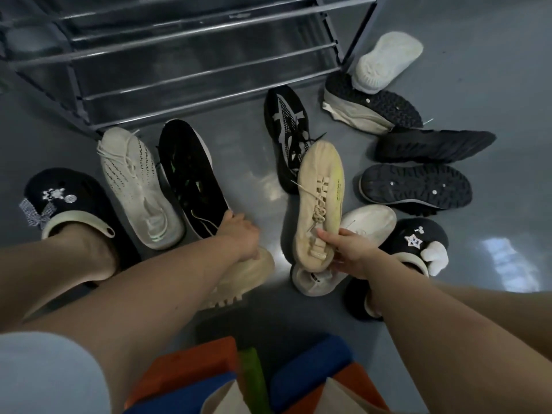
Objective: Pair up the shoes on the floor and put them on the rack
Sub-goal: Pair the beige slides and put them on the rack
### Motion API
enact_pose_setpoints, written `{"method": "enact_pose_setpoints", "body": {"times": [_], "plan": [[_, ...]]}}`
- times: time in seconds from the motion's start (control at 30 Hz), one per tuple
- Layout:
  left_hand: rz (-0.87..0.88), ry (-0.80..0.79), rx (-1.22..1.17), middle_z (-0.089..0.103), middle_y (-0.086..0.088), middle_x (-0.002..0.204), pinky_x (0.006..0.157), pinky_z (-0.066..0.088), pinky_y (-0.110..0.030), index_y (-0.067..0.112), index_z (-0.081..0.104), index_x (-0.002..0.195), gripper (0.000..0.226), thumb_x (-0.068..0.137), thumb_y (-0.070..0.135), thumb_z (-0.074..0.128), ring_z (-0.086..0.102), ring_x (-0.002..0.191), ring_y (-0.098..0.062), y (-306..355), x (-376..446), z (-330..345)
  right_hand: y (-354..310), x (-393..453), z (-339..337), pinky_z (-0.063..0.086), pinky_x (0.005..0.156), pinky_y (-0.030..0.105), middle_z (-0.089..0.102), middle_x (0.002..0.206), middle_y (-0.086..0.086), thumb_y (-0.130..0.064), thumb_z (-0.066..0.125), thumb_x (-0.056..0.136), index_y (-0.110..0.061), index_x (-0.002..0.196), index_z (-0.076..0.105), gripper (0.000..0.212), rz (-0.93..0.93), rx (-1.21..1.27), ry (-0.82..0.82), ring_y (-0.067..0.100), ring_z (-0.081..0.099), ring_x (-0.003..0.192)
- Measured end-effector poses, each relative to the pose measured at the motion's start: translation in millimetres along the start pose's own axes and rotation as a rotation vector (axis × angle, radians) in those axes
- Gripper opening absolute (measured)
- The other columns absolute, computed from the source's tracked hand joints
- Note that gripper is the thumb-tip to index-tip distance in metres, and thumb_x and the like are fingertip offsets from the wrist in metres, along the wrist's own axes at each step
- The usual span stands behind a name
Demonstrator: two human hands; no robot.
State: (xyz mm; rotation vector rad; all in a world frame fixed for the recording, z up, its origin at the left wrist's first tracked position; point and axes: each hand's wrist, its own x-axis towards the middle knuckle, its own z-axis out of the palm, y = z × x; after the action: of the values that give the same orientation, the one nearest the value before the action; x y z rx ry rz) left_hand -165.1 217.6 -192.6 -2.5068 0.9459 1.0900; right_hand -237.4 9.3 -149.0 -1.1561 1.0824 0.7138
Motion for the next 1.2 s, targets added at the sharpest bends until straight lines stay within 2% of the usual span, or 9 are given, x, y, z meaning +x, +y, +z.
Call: {"method": "enact_pose_setpoints", "body": {"times": [0.13,0.23,0.33,0.63,0.7,0.8,0.9,1.0,1.2], "plan": [[0.095,-0.015,-0.018,0.057,-0.002,0.123,0.099,0.028,-0.034,0.019,0.055,0.118,0.048,0.086,0.054,0.052,0.044,0.118,-0.023,-1,5,-5,-3,2,-1,0.047,0.059,0.028,0.067,0.090,0.003,-0.020,0.065,0.089,-0.013,0.108,0.058,0.021,0.010,0.028,-0.015,0.016,0.064,0.077],[0.130,-0.044,-0.198,0.061,-0.002,0.115,0.093,0.034,-0.031,0.021,0.055,0.109,0.037,0.087,0.050,0.056,0.053,0.110,-0.023,-10,3,-10,-4,2,-2,0.047,0.057,0.026,0.068,0.088,0.001,-0.022,0.066,0.088,-0.016,0.102,0.059,0.017,0.004,0.010,-0.020,0.014,0.064,0.076],[0.109,-0.014,-0.421,0.063,0.001,0.107,0.088,0.043,-0.031,0.022,0.059,0.101,0.032,0.082,0.046,0.064,0.056,0.104,-0.020,-16,-2,-11,-5,1,-7,0.050,0.063,0.029,0.068,0.092,0.002,-0.023,0.067,0.087,-0.014,0.109,0.060,0.024,-0.023,-0.009,-0.027,0.016,0.064,0.081],[-0.078,0.271,-1.205,0.061,0.003,0.081,0.070,0.045,-0.021,0.017,0.063,0.087,0.023,0.075,0.031,0.077,0.058,0.081,-0.015,-13,-13,-47,-7,-21,-23,0.053,0.075,0.036,0.067,0.106,0.007,-0.024,0.066,0.087,-0.012,0.120,0.060,0.036,-0.094,0.056,-0.031,0.023,0.063,0.095],[-0.145,0.362,-1.355,0.063,0.000,0.083,0.075,0.049,-0.024,0.017,0.062,0.082,0.020,0.076,0.030,0.077,0.060,0.081,-0.015,-20,-16,-54,-12,-25,-18,0.054,0.078,0.038,0.067,0.104,0.007,-0.021,0.065,0.088,-0.013,0.118,0.061,0.031,-0.131,0.087,-0.029,0.022,0.063,0.093],[-0.231,0.481,-1.554,0.063,0.002,0.079,0.071,0.051,-0.024,0.019,0.060,0.075,0.017,0.079,0.026,0.075,0.059,0.073,-0.011,-34,-23,-62,-23,-31,-7,0.050,0.089,0.040,0.068,0.096,0.004,-0.019,0.064,0.089,-0.015,0.105,0.064,0.016,-0.181,0.087,-0.046,0.020,0.063,0.090],[-0.315,0.576,-1.728,0.063,0.001,0.079,0.077,0.052,-0.029,0.019,0.061,0.075,0.016,0.080,0.028,0.073,0.060,0.079,-0.014,-56,-33,-65,-33,-34,14,0.053,0.083,0.036,0.071,0.090,0.002,-0.020,0.067,0.087,-0.015,0.105,0.065,0.019,-0.207,0.045,-0.062,0.019,0.065,0.086],[-0.410,0.646,-1.769,0.062,0.002,0.080,0.067,0.051,-0.022,0.020,0.060,0.076,0.015,0.084,0.027,0.069,0.058,0.074,-0.010,-83,-45,-65,-39,-31,39,0.053,0.080,0.037,0.070,0.091,0.004,-0.018,0.066,0.087,-0.015,0.104,0.065,0.018,-0.210,0.029,-0.091,0.021,0.065,0.084],[-0.690,0.715,-1.702,0.069,-0.006,0.087,0.082,0.054,-0.033,0.015,0.069,0.092,0.027,0.080,0.038,0.071,0.061,0.075,-0.022,-149,-67,-41,-42,-18,83,0.051,0.069,0.032,0.069,0.096,0.002,-0.022,0.068,0.086,-0.018,0.114,0.062,0.029,-0.207,-0.081,-0.121,0.019,0.064,0.086]]}}
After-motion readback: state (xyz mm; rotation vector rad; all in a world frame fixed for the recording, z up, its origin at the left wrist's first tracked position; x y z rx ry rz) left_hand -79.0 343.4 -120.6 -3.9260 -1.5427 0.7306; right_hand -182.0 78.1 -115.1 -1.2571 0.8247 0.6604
